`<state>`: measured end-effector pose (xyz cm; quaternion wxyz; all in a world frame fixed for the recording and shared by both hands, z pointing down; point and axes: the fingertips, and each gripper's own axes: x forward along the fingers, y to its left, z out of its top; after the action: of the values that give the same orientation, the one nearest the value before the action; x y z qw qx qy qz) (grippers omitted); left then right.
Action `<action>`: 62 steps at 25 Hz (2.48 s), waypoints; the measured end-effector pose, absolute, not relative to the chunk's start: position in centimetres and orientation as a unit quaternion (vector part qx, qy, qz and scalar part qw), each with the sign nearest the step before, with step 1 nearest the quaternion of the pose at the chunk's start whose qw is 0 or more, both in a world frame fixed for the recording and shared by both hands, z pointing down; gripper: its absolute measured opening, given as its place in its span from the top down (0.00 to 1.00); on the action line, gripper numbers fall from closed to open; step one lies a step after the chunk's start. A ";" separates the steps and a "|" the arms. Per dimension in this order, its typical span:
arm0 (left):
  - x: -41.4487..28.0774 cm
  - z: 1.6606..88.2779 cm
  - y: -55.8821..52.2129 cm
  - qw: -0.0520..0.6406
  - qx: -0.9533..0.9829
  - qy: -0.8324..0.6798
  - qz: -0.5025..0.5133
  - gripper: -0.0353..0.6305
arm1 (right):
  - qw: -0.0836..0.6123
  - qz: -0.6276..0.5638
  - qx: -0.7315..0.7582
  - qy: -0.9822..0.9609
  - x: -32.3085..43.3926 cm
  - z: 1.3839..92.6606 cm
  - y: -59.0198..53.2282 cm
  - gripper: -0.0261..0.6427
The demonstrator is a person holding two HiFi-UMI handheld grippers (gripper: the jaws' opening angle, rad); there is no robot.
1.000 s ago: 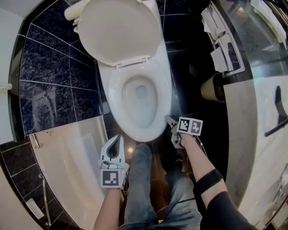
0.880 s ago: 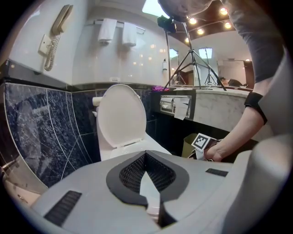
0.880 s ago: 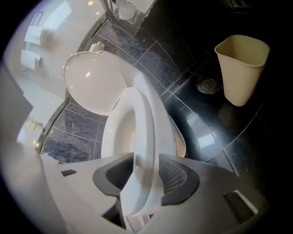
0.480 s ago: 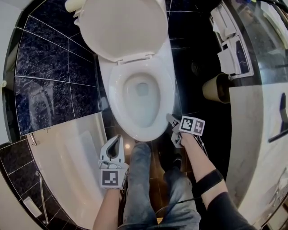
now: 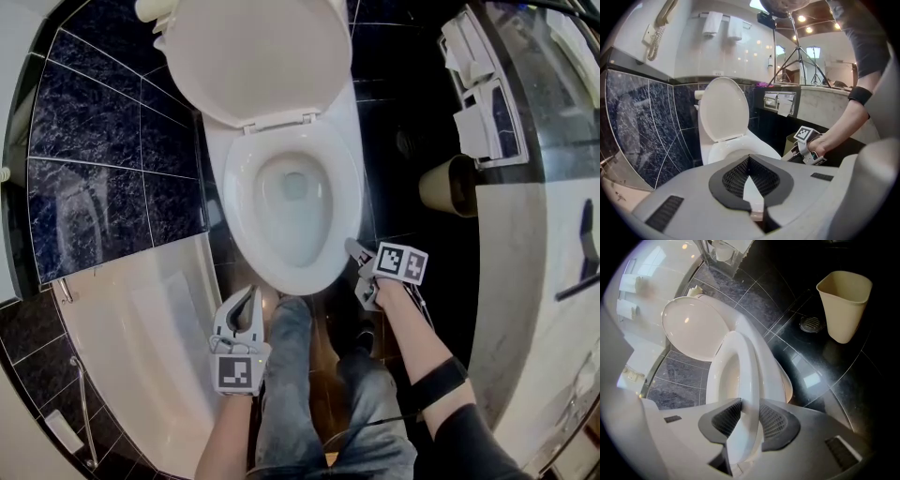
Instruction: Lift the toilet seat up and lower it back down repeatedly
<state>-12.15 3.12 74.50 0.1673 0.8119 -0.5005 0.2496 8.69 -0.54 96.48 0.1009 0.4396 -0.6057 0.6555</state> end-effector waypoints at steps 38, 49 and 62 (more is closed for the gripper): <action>-9.4 70.9 0.2 0.253 0.800 -0.476 0.262 0.96 | 0.062 0.652 0.438 -0.617 8.6 74.2 -8.4 0.79; -10.7 64.7 -7.1 0.239 0.799 -0.493 0.249 0.96 | 0.090 0.516 0.441 -0.729 7.6 60.1 -13.1 0.93; -10.8 58.5 -18.9 0.202 0.817 -0.488 0.232 0.96 | 0.253 0.209 0.461 -0.825 5.1 51.6 -16.5 0.94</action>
<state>-10.75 -18.89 58.51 0.2018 0.8169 -0.4880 0.2318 5.11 -16.53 51.60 0.2534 0.4605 -0.8248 0.2086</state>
